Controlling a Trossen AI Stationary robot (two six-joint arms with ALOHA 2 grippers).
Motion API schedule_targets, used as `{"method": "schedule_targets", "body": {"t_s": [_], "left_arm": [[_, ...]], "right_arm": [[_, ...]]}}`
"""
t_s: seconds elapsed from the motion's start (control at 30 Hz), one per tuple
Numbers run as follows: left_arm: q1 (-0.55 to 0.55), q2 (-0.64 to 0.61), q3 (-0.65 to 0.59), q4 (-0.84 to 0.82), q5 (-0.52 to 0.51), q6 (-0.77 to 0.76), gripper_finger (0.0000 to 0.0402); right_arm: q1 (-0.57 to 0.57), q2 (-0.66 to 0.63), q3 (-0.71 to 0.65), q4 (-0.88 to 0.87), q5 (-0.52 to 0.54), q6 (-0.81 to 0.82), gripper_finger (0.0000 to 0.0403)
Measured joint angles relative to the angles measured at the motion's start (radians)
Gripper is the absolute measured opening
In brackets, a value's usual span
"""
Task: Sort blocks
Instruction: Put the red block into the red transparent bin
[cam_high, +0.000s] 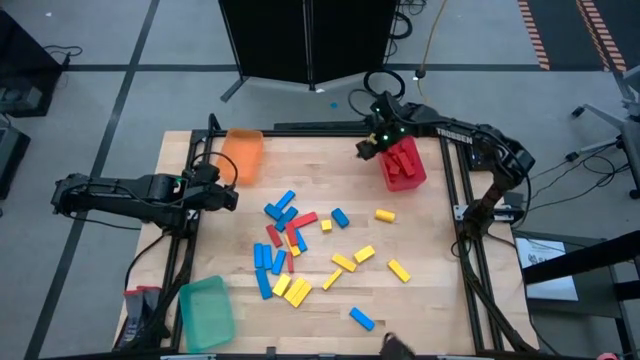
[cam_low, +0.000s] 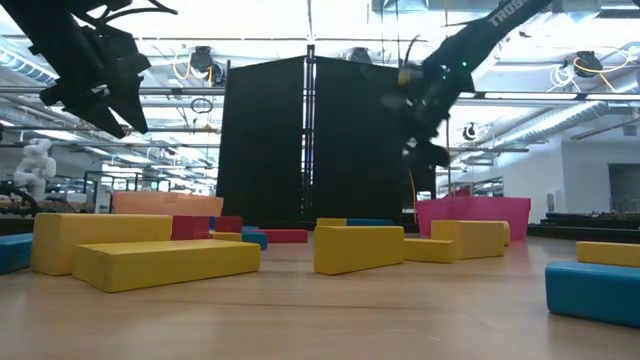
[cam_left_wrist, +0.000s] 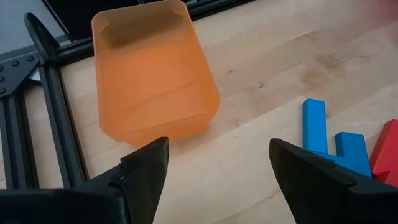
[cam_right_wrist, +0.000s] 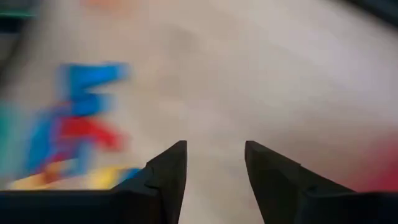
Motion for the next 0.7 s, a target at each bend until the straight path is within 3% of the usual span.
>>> {"method": "schedule_targets", "body": {"t_s": [0.1,0.17,0.4,0.57,0.7], "left_arm": [[0.000,0.000,0.000,0.000,0.000,0.000,0.0285],[0.000,0.000,0.000,0.000,-0.001,0.000,0.0285],[0.000,0.000,0.000,0.002,-0.001,0.000,0.0285],[0.000,0.000,0.000,0.004,-0.001,0.000,0.0285],[0.000,0.000,0.000,0.004,-0.001,0.000,0.0285]], "right_arm": [[0.093,-0.005,0.000,0.105,-0.182,0.033,0.0162],[0.181,-0.005,0.000,0.176,-0.209,0.038,0.0170],[0.445,0.029,0.000,0.430,0.061,-0.050,0.0206],[0.523,0.070,0.002,0.491,0.210,-0.115,0.0215],[0.567,0.112,0.004,0.510,0.262,-0.216,0.0216]]}}
